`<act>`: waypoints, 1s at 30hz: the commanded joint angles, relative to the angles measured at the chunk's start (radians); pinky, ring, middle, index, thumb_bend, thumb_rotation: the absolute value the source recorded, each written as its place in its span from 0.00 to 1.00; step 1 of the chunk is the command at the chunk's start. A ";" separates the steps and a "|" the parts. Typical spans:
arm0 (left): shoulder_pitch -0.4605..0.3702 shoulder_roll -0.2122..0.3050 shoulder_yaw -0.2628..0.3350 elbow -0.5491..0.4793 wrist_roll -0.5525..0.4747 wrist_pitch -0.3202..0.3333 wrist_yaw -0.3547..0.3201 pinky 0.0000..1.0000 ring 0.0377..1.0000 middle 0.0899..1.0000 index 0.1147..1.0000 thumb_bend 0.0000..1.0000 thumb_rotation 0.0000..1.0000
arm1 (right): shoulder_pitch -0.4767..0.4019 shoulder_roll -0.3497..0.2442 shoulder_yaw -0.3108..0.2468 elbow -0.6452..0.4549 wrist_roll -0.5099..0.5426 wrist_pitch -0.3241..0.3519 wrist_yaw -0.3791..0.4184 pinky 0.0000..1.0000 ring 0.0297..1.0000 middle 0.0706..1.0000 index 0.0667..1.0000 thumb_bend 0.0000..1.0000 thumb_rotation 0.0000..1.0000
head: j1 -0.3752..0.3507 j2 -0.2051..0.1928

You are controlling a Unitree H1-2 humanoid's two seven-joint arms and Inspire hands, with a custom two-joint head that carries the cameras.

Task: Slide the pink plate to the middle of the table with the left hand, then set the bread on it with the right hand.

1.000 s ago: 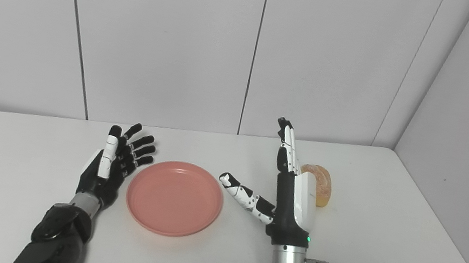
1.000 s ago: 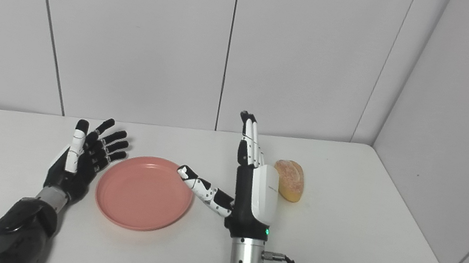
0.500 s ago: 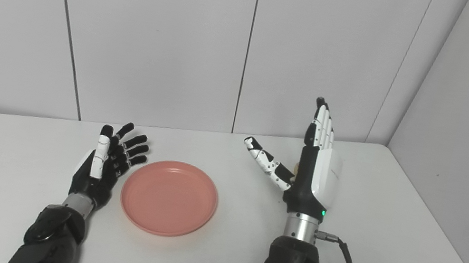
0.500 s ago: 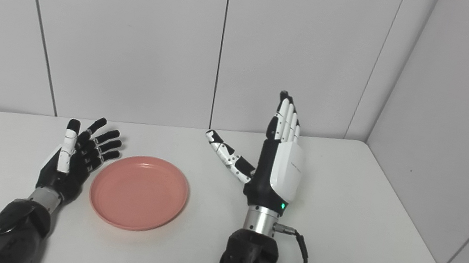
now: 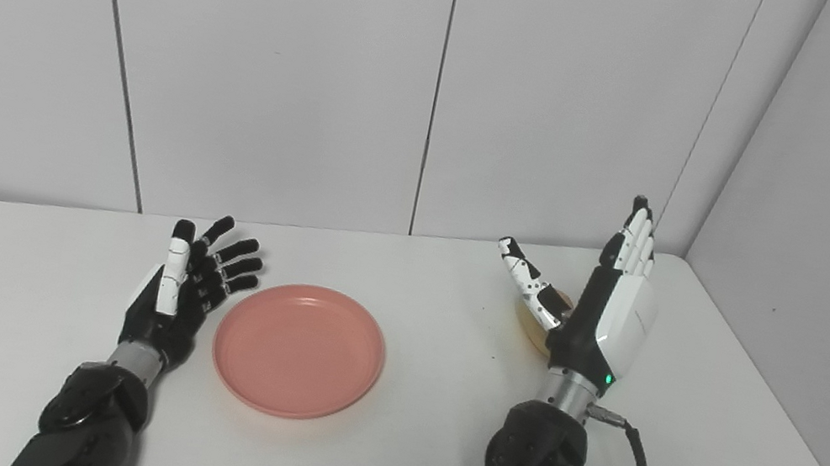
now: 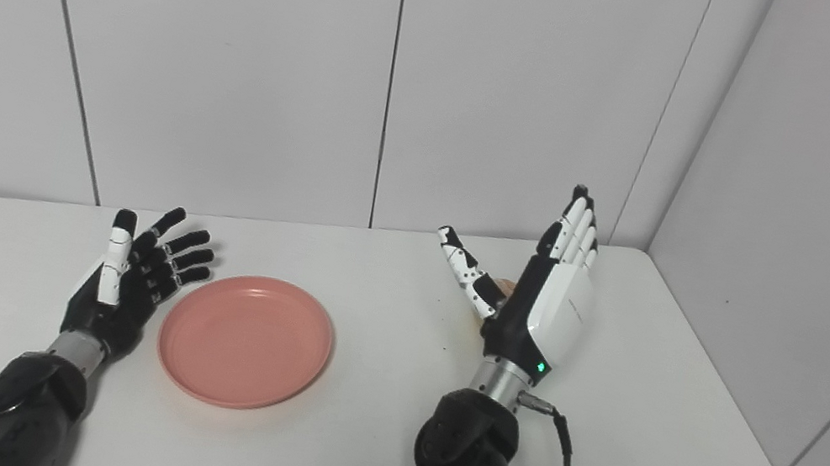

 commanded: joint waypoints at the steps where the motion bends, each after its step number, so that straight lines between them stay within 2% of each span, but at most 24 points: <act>1: 0.000 0.010 -0.004 0.012 0.004 0.023 -0.011 0.76 0.76 0.77 0.90 0.81 0.96 | -0.060 -0.009 -0.003 -0.013 0.008 0.029 -0.023 1.00 0.98 1.00 1.00 0.91 0.48 | 0.001 0.000; 7: 0.006 0.015 -0.019 -0.007 0.019 0.020 -0.001 0.76 0.77 0.77 0.89 0.80 0.98 | -0.066 -0.026 0.004 -0.001 0.035 0.135 0.038 1.00 1.00 1.00 1.00 0.92 0.37 | 0.008 -0.007; 17: 0.025 0.006 -0.022 -0.016 0.008 0.025 -0.008 0.78 0.76 0.77 0.92 0.81 0.95 | -0.052 -0.075 0.052 0.074 0.017 0.131 0.013 1.00 1.00 1.00 0.98 0.96 0.28 | 0.014 -0.019; 21: 0.031 0.004 -0.027 -0.020 0.015 0.023 -0.002 0.78 0.78 0.78 0.91 0.77 0.98 | -0.045 -0.100 0.095 0.101 -0.030 0.133 -0.019 1.00 1.00 1.00 1.00 0.94 0.29 | 0.021 -0.023; 25: 0.031 0.002 -0.029 -0.023 0.017 0.023 0.001 0.78 0.78 0.78 0.91 0.76 0.98 | -0.048 -0.110 0.115 0.125 -0.044 0.147 -0.031 1.00 1.00 1.00 0.98 0.93 0.30 | 0.027 -0.030; 30: 0.026 0.007 -0.033 -0.020 0.023 0.012 0.002 0.77 0.77 0.78 0.91 0.76 0.99 | -0.069 -0.112 0.119 0.157 -0.042 0.197 -0.033 1.00 1.00 0.99 0.97 0.93 0.30 | 0.025 -0.029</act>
